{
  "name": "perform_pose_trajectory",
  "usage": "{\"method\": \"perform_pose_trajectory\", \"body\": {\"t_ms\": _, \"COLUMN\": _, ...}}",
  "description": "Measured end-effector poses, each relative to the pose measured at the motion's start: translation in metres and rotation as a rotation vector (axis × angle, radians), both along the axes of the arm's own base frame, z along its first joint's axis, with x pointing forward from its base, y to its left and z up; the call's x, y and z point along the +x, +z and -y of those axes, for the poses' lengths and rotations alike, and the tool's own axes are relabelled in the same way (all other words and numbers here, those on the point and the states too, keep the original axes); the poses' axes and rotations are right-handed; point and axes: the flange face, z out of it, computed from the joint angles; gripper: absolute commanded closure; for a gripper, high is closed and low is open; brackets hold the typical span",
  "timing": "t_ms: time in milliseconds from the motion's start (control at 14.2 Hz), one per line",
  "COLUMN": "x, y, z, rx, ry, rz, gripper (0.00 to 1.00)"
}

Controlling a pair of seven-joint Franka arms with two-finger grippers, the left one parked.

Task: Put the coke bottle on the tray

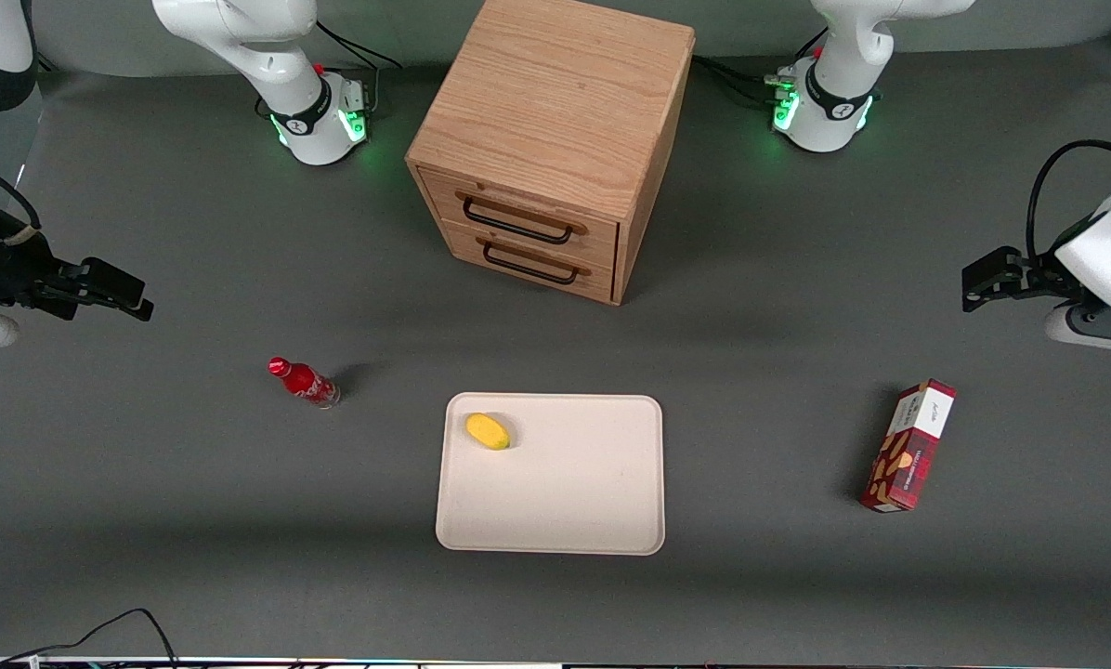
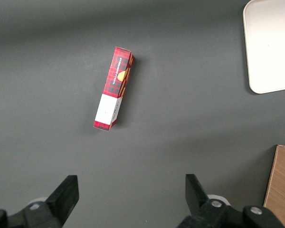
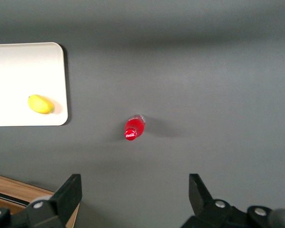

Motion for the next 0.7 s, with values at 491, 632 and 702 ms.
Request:
{"method": "perform_pose_trajectory", "body": {"t_ms": 491, "x": -0.008, "y": 0.014, "z": -0.006, "rx": 0.0, "ry": -0.022, "rz": -0.003, "gripper": 0.0}}
{"method": "perform_pose_trajectory", "body": {"t_ms": 632, "x": -0.007, "y": 0.013, "z": -0.005, "rx": 0.0, "ry": -0.026, "rz": -0.005, "gripper": 0.0}}
{"method": "perform_pose_trajectory", "body": {"t_ms": 702, "x": -0.007, "y": 0.012, "z": -0.005, "rx": 0.0, "ry": -0.025, "rz": -0.011, "gripper": 0.0}}
